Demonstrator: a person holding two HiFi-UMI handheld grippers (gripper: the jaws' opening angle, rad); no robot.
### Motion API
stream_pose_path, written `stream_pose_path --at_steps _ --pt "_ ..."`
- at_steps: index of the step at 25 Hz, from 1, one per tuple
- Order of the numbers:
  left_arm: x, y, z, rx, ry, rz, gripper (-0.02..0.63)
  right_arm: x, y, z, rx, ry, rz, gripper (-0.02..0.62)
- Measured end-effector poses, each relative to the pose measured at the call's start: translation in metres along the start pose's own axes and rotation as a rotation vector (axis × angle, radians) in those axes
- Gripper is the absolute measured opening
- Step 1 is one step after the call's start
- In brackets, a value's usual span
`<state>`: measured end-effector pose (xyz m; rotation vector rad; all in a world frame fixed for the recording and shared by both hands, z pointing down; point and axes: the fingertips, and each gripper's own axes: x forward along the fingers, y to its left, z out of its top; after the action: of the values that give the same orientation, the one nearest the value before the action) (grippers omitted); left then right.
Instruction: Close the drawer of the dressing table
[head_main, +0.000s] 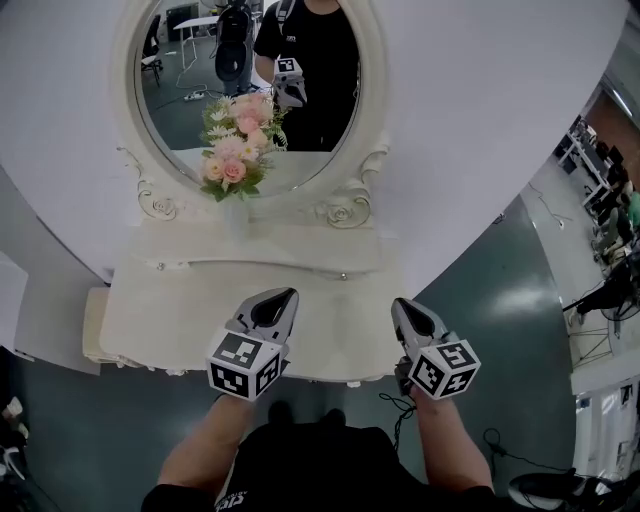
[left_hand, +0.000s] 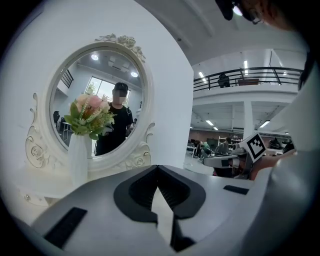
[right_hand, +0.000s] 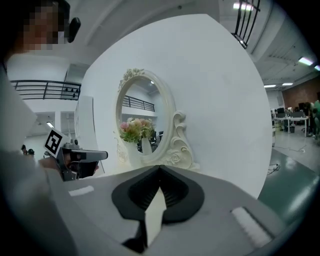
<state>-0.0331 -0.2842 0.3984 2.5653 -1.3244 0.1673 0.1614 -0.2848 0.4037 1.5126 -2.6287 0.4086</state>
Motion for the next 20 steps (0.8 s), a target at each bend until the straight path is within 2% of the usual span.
stream_pose_path --at_steps 3,8,13,20 --pt "0.007 -0.013 0.012 0.020 -0.016 0.001 0.006 -0.013 -0.012 0.023 -0.031 -0.071 -0.012 0.009" --pt "0.014 -0.026 0.030 0.032 -0.044 0.003 0.007 -0.028 -0.005 0.053 -0.066 -0.161 0.054 0.009" --pt "0.016 -0.030 0.044 0.056 -0.059 0.017 0.008 -0.039 -0.002 0.072 -0.093 -0.222 0.078 0.008" --pt "0.014 -0.021 0.050 0.066 -0.077 0.069 0.007 -0.042 -0.004 0.064 -0.117 -0.196 0.093 0.008"
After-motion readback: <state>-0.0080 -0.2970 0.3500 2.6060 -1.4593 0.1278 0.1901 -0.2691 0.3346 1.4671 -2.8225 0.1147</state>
